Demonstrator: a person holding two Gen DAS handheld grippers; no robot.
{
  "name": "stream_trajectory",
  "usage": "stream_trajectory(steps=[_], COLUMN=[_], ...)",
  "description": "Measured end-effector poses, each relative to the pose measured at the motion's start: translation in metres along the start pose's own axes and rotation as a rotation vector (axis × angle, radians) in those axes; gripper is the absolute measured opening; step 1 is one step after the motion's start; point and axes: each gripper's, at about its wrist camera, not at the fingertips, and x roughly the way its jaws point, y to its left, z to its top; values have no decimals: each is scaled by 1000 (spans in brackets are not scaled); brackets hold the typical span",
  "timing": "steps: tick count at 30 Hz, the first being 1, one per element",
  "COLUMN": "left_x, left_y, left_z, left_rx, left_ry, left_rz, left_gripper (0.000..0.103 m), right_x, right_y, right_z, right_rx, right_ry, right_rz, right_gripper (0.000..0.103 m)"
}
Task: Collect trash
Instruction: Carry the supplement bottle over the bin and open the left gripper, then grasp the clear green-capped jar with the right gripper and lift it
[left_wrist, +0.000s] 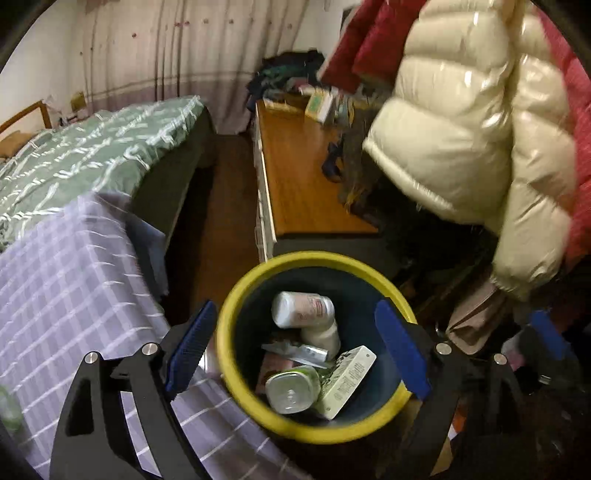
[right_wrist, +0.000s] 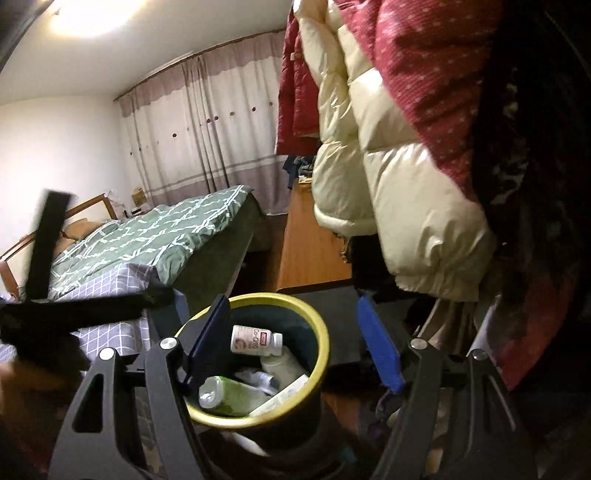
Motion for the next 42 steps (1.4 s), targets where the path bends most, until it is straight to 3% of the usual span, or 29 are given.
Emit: stream_trajectory(steps=[7, 17, 24, 30, 33, 35, 38, 42], left_x=[-111, -250, -276, -273, -276, -278, -277, -274], left_y=[77, 224, 302, 341, 350, 355, 352, 349], left_z=[-35, -137, -181, -205, -213, -215, -215, -214], left_rx=[-121, -326, -397, -503, -559, -588, -598, -591], left_ry=[-148, -275, -290, -290, -298, -310, -314, -311], left_rz=[60, 409, 555, 551, 546, 531, 527, 524], left_gripper=[90, 93, 93, 94, 94, 95, 95, 96], right_x=[8, 6, 0, -4, -4, -1, 12, 38], right_y=[32, 104, 183, 267, 316, 345, 384, 422], right_z=[-8, -13, -17, -23, -35, -45, -60, -76], right_rx=[-38, -138, -226, -329, -416, -459, -534, -629], right_ry=[39, 80, 146, 221, 246, 282, 326, 363], right_rz=[70, 208, 390, 573, 618, 657, 654, 571], right_gripper=[68, 71, 73, 81, 89, 90, 90, 91])
